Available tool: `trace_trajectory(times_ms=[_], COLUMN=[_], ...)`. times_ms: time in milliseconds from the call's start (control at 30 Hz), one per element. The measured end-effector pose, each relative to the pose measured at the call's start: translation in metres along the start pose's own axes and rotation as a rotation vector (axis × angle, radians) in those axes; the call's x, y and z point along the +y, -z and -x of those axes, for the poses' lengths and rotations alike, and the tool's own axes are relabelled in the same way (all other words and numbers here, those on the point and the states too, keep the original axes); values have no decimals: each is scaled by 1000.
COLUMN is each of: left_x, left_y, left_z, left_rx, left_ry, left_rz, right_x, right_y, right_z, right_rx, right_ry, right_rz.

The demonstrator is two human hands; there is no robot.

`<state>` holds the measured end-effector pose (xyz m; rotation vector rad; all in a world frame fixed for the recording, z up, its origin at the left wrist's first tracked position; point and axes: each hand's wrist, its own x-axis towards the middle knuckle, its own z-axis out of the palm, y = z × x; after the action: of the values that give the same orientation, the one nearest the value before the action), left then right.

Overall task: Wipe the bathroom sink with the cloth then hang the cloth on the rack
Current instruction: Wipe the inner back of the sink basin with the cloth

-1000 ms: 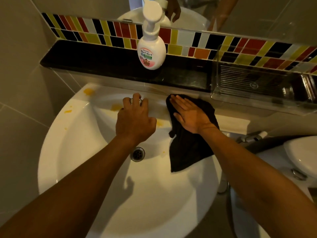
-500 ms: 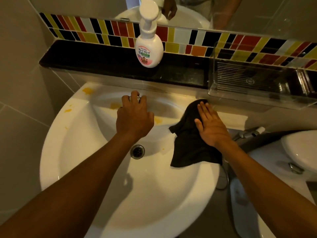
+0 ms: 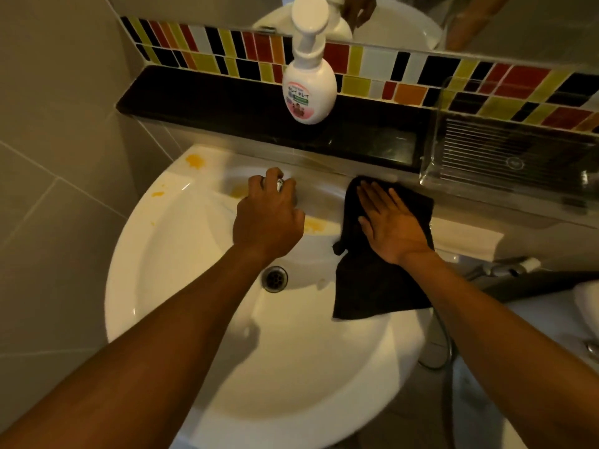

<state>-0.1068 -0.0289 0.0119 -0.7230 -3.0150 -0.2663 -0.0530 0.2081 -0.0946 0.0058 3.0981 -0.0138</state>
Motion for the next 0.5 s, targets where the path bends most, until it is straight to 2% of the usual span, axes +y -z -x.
trace_trajectory(times_ms=[100,167,367,500], left_x=[1,1,2,2], left_y=[-1,0,0,-1], left_z=[1,1,1,0], left_rx=[-10,-11,-23,-22], left_ry=[-2,-2,7,16], left_rz=[7,-3,-13,-9], right_x=[-4,-7,-12,-27], right_y=[-4,-5,-7,-8], right_z=[25,37,12,-4], right_rx=[30,18,-66,-85], right_ry=[-114,-123,165,240], right_rz=[-68,-49,160,181])
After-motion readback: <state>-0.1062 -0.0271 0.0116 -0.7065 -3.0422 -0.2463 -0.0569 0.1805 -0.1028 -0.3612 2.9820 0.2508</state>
